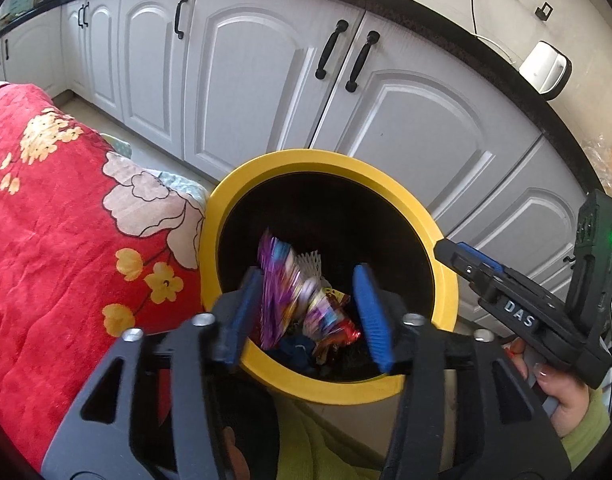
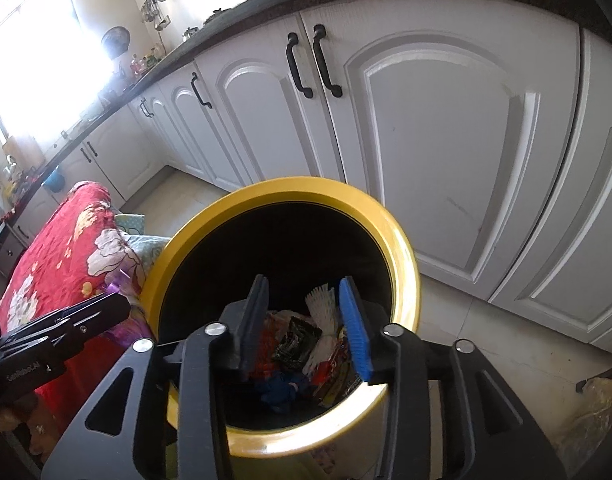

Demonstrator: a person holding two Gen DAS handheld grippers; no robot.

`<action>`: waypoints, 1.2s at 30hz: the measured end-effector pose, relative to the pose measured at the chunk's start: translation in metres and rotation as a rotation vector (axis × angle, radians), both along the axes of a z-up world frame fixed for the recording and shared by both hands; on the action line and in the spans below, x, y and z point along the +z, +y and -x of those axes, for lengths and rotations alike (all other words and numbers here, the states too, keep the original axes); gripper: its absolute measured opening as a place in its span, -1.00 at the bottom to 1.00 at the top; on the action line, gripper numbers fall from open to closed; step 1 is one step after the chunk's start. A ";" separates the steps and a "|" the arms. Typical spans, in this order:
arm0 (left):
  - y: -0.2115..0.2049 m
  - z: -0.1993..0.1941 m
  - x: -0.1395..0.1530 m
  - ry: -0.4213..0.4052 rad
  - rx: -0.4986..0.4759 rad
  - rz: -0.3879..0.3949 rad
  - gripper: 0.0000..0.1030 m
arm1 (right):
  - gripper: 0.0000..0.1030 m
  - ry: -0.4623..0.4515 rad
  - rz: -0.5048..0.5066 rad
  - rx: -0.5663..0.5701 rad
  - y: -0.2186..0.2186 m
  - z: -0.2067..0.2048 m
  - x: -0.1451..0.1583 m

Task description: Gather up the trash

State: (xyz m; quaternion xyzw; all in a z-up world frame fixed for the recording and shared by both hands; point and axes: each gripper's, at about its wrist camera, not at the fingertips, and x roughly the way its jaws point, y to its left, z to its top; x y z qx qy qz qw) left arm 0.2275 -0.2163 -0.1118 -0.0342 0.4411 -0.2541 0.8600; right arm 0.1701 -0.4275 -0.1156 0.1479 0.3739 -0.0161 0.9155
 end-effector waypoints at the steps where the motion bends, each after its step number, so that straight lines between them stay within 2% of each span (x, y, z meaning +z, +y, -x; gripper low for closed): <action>1: 0.001 0.001 0.001 -0.003 0.000 0.001 -0.02 | -0.08 -0.005 0.003 0.000 0.000 0.003 0.002; 4: 0.006 0.005 0.007 -0.014 0.006 0.009 0.13 | 0.00 -0.018 0.013 0.002 0.002 0.012 0.010; 5: 0.008 0.007 0.010 -0.020 0.009 0.012 0.25 | 0.04 -0.023 0.016 0.003 0.002 0.015 0.012; 6: 0.010 0.009 0.013 -0.028 0.012 0.013 0.38 | 0.12 -0.032 0.021 0.003 0.003 0.019 0.016; 12: 0.031 0.026 0.038 -0.101 0.040 0.006 0.75 | 0.55 -0.087 0.035 0.000 0.012 0.047 0.036; 19: 0.062 0.058 0.068 -0.208 0.098 -0.004 0.78 | 0.86 -0.168 0.066 -0.013 0.032 0.080 0.064; 26: 0.096 0.096 0.086 -0.299 0.151 -0.002 0.79 | 0.87 -0.286 0.148 -0.019 0.062 0.111 0.085; 36: 0.124 0.149 0.087 -0.431 0.235 -0.053 0.79 | 0.88 -0.478 0.233 0.015 0.111 0.158 0.085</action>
